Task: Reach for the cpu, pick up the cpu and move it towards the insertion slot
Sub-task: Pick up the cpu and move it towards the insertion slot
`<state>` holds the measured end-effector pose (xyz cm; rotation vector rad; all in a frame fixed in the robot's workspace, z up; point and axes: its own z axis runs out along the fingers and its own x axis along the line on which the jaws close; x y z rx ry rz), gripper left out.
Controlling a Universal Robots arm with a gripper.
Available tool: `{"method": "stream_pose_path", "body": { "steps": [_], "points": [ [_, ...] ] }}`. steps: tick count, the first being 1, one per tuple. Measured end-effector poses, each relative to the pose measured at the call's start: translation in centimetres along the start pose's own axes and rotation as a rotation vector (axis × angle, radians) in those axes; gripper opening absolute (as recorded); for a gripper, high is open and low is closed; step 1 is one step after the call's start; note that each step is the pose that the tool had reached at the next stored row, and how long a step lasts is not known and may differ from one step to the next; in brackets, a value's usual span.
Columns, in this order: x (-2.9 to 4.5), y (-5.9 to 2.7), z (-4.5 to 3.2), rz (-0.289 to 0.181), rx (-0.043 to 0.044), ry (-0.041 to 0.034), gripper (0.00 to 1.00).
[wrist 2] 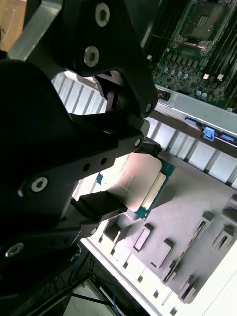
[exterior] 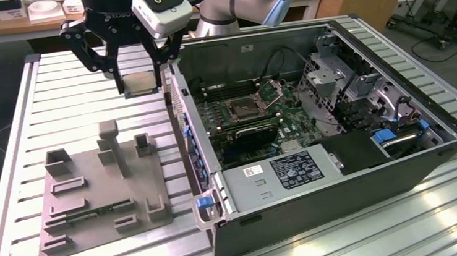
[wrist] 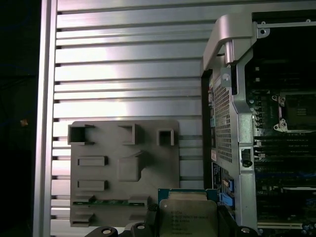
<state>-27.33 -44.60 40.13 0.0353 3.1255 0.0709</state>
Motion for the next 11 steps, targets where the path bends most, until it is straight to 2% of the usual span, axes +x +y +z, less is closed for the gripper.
{"method": "stream_pose_path", "body": {
  "steps": [11],
  "points": [
    [-0.35,0.01,0.05,0.000,0.0000,0.0000,0.54]
  ]
}}
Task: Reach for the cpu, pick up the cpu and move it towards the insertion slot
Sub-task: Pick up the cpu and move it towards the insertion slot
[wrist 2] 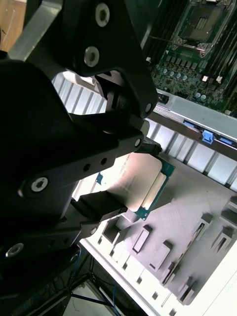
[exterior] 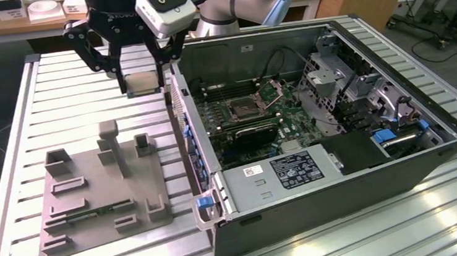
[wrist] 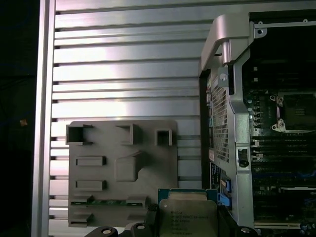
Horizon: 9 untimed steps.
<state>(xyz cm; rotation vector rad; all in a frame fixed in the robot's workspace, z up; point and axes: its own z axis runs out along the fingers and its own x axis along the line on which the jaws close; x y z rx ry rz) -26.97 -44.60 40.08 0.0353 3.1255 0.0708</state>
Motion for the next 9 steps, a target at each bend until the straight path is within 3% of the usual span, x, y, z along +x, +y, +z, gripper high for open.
{"method": "stream_pose_path", "body": {
  "steps": [9],
  "points": [
    [-0.35,0.01,0.03,0.000,0.0000,0.0000,0.54]
  ]
}}
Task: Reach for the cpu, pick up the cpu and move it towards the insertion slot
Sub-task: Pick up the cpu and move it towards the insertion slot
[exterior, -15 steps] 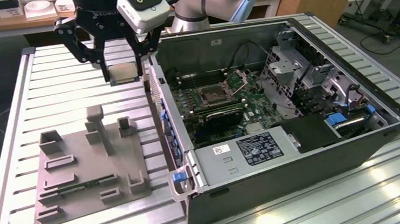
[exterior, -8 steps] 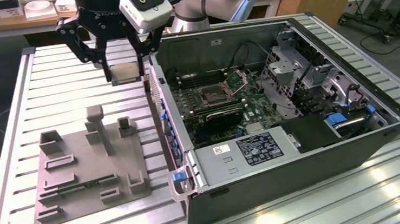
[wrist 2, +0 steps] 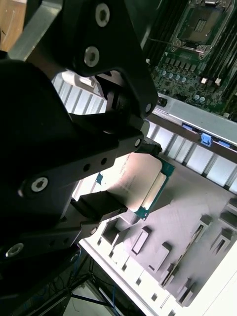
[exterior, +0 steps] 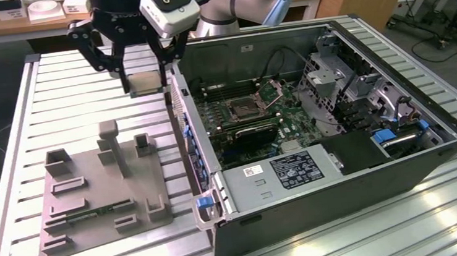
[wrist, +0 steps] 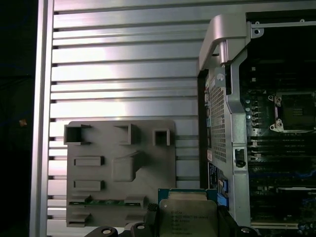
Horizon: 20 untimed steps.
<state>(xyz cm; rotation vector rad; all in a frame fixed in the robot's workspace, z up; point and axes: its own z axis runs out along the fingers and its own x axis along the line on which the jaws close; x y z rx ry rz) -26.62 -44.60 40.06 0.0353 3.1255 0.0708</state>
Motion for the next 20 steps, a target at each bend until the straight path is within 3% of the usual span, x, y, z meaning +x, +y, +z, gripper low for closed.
{"method": "stream_pose_path", "body": {
  "steps": [20],
  "points": [
    [-0.81,0.01,0.06,0.000,0.0000,0.0000,0.54]
  ]
}}
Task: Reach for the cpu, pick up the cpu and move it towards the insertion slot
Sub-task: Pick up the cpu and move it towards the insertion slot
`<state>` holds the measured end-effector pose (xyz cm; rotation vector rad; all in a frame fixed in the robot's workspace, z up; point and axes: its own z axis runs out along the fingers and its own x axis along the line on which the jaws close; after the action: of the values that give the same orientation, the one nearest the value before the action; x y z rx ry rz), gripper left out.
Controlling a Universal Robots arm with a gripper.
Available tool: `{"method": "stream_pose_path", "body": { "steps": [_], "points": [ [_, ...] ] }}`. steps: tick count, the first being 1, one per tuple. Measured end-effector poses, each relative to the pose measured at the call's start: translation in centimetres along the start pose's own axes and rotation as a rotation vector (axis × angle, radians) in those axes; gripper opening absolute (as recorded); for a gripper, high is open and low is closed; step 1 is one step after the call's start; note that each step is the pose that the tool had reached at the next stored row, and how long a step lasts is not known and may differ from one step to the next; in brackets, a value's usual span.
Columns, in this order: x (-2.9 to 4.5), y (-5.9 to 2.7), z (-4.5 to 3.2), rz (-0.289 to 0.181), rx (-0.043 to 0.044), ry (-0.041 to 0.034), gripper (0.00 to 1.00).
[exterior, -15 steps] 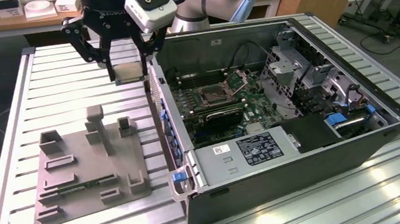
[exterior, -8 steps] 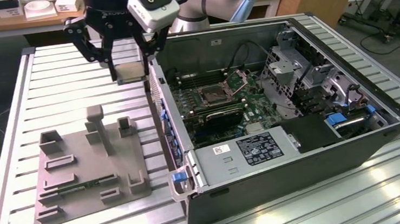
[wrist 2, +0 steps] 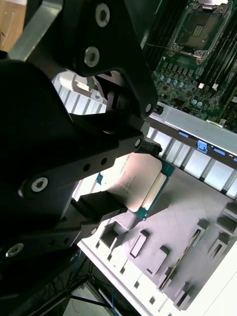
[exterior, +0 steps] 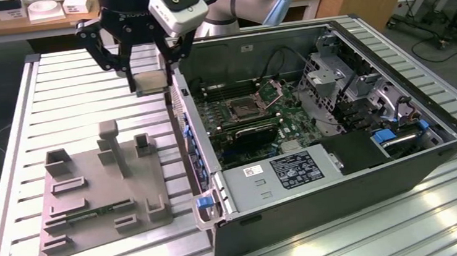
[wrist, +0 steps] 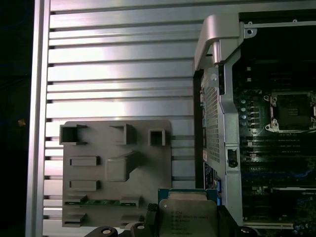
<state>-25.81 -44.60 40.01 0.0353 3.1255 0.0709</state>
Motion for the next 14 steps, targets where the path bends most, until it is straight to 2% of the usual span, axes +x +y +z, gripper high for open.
{"method": "stream_pose_path", "body": {
  "steps": [14],
  "points": [
    [-0.56,0.01,0.04,0.000,0.0000,0.0000,0.54]
  ]
}}
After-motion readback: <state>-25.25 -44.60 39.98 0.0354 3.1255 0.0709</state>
